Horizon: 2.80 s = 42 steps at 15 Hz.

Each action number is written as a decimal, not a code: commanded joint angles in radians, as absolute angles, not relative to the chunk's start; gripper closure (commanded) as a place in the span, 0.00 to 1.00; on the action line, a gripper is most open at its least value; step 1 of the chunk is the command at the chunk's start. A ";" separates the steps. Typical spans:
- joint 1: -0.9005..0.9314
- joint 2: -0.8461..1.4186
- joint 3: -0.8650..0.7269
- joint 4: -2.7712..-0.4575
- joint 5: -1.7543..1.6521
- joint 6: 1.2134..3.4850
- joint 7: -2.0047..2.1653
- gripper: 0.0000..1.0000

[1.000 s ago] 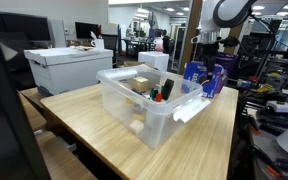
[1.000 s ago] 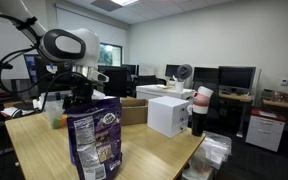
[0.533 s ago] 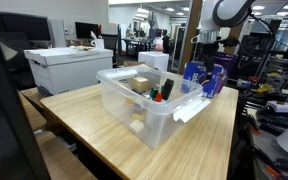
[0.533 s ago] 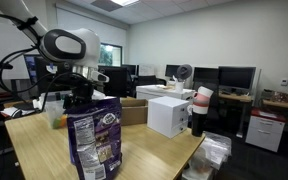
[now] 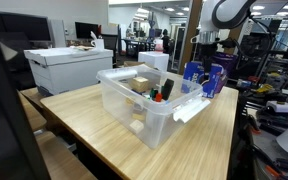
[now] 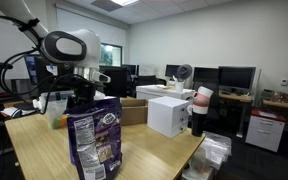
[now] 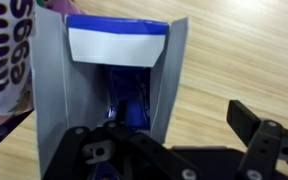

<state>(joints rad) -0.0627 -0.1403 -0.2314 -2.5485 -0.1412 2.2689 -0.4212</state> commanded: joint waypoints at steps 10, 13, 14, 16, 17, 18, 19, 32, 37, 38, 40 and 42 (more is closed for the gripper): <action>-0.089 -0.112 -0.208 -2.544 -0.106 2.298 -0.408 0.28; -0.089 -0.111 -0.208 -2.543 -0.106 2.297 -0.408 0.46; -0.089 -0.111 -0.208 -2.543 -0.106 2.297 -0.408 0.50; -0.090 -0.112 -0.208 -2.541 -0.105 2.296 -0.409 0.61; -0.090 -0.111 -0.208 -2.541 -0.105 2.297 -0.409 0.66; -0.090 -0.112 -0.208 -2.540 -0.105 2.297 -0.409 0.72; -0.090 -0.112 -0.208 -2.540 -0.105 2.297 -0.409 0.78; -0.091 -0.111 -0.207 -2.542 -0.108 2.298 -0.407 0.94; -0.083 -0.142 -0.184 -2.533 -0.120 2.261 -0.330 0.96; -0.081 -0.149 -0.178 -2.531 -0.121 2.255 -0.317 0.96; -0.076 -0.167 -0.159 -2.524 -0.124 2.238 -0.276 0.95; -0.072 -0.187 -0.132 -2.508 -0.132 2.216 -0.226 0.96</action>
<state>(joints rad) -0.0671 -0.1409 -0.1667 -2.5184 -0.1226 2.2609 -0.2899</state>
